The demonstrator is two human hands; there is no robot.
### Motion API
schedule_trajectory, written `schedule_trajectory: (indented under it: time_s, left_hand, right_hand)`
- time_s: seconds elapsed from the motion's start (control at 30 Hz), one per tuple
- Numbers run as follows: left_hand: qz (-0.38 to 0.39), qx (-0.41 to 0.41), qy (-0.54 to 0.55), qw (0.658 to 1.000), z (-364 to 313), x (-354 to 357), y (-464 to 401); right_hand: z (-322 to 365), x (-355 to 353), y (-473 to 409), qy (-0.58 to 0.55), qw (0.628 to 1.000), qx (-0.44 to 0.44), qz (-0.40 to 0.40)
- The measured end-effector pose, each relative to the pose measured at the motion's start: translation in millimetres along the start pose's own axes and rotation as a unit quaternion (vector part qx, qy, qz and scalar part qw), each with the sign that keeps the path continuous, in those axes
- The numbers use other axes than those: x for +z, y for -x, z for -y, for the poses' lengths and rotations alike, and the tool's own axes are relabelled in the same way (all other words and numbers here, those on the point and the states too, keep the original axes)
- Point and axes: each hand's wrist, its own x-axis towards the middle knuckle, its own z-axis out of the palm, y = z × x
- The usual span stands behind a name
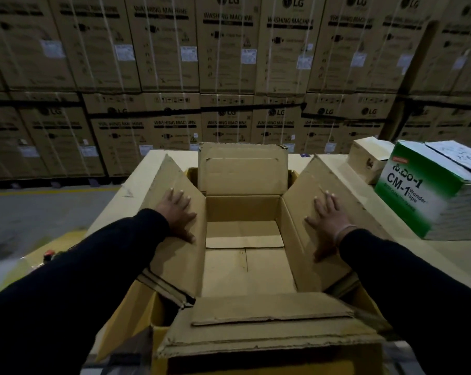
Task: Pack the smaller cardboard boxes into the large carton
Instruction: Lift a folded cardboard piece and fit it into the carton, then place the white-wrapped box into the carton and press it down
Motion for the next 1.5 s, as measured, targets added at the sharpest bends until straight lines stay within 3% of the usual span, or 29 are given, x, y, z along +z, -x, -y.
schedule_trajectory:
  time_s: [0.53, 0.97, 1.13, 1.27, 1.5]
  left_hand:
    - [-0.016, -0.005, 0.049, 0.999, -15, -31, 14]
    - [-0.059, 0.054, 0.044, 0.996, -16, -52, 23]
    - [-0.087, 0.079, 0.060, 0.991, -17, -61, 38]
    - [-0.083, 0.099, 0.151, 0.980, -27, -72, 55]
    - [-0.142, 0.078, 0.326, 0.931, -65, -110, 92]
  right_hand:
    - [29, -22, 4, 0.026, 0.999, 0.024, -0.028]
    - [36, -42, 34, -0.025, 0.998, 0.039, -0.040]
    - [33, -42, 45, -0.078, 0.995, 0.043, -0.054]
    - [19, -42, 59, -0.164, 0.982, 0.041, -0.080]
    - [-37, -24, 107, -0.346, 0.921, 0.029, -0.177]
